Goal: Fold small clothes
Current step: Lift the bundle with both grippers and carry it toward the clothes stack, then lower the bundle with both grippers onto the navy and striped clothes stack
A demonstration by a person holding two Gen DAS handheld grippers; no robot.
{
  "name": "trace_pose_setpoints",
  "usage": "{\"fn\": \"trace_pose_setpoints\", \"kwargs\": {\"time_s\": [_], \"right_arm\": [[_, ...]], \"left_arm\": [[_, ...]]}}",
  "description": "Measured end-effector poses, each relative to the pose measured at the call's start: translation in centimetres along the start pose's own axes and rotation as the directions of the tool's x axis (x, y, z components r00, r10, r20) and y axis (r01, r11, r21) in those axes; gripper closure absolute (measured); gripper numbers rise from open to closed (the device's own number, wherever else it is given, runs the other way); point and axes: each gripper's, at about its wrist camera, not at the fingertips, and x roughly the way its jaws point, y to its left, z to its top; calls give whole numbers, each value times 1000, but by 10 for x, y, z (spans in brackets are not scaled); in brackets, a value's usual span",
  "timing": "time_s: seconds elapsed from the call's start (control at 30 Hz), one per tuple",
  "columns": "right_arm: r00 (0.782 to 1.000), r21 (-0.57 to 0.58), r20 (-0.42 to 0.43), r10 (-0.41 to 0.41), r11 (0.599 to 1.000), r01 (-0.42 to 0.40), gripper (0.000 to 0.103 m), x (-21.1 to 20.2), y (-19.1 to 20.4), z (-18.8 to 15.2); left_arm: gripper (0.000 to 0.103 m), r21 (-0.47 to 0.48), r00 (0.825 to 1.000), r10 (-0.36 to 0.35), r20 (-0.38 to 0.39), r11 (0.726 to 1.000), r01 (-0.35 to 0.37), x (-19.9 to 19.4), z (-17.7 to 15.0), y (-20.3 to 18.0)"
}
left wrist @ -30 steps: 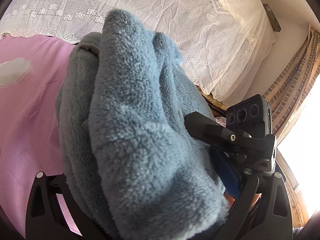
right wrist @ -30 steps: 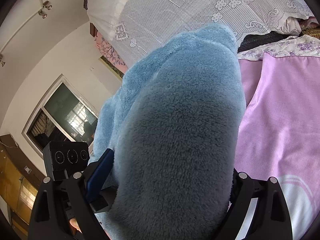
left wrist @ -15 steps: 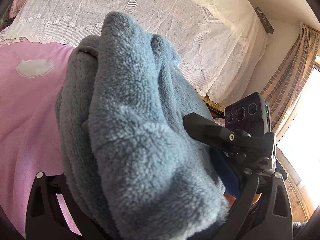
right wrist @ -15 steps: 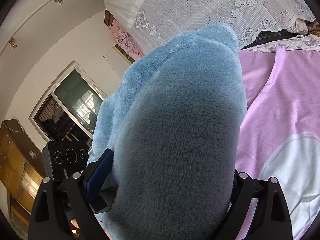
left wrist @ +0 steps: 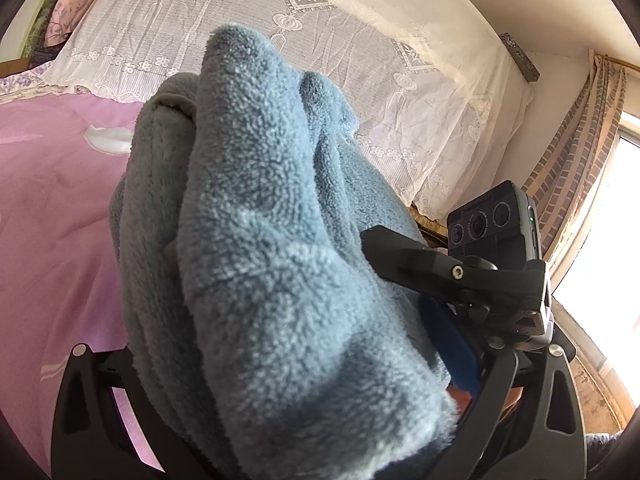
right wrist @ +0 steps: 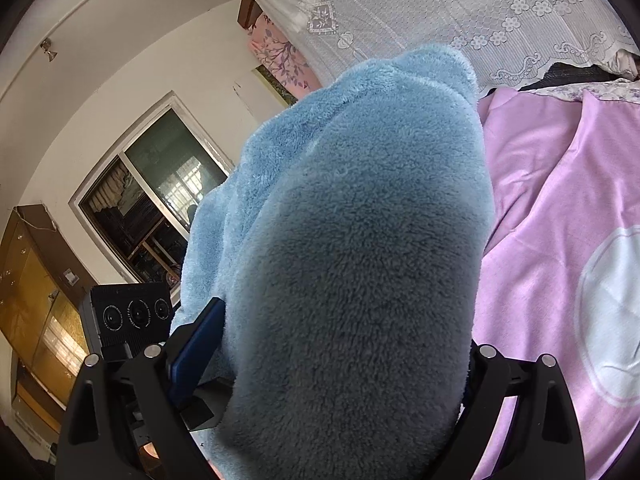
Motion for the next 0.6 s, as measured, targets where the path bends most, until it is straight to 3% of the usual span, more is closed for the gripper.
{"fn": "trace_pose_setpoints", "kwargs": {"time_s": [0.37,0.6], "right_arm": [[994,-5,-95,55,998,-56,8,62,51,-7],[978,-13,-126,168,985,-171,8,119,111,27]], "left_arm": [[5,-80,997,78,21,994,-76,-67,5,48],[5,-83,980,179,81,981,-173,-123,50,75]]}}
